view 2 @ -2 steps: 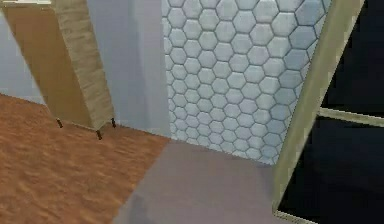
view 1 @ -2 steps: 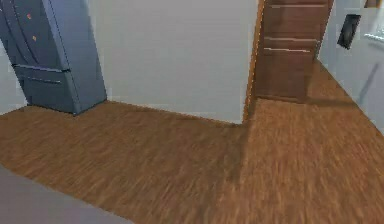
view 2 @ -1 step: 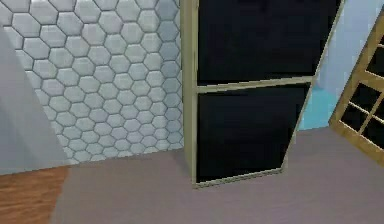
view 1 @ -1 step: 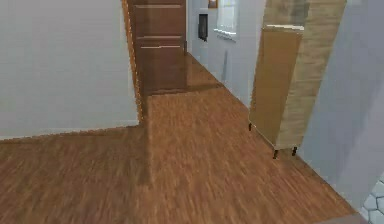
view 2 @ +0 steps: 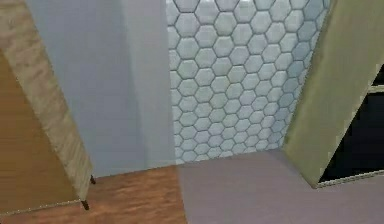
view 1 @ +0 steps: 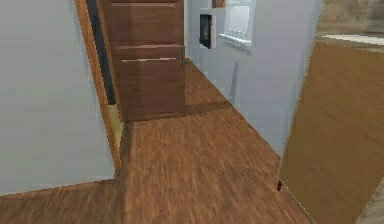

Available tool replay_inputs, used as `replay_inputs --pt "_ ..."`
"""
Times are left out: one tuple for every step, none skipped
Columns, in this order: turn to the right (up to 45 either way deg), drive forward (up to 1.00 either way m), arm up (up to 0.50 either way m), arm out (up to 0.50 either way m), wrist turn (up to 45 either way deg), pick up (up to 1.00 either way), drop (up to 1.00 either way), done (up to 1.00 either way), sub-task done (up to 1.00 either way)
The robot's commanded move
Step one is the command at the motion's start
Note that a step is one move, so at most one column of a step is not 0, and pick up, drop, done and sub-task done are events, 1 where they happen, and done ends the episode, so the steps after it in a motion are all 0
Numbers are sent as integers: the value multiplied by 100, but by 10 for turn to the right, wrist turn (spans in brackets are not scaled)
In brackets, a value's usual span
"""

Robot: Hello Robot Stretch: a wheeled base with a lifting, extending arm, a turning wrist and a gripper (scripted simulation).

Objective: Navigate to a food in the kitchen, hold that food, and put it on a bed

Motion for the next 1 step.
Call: replay_inputs --pt "30 0 0 0 0 0 0 0 0"
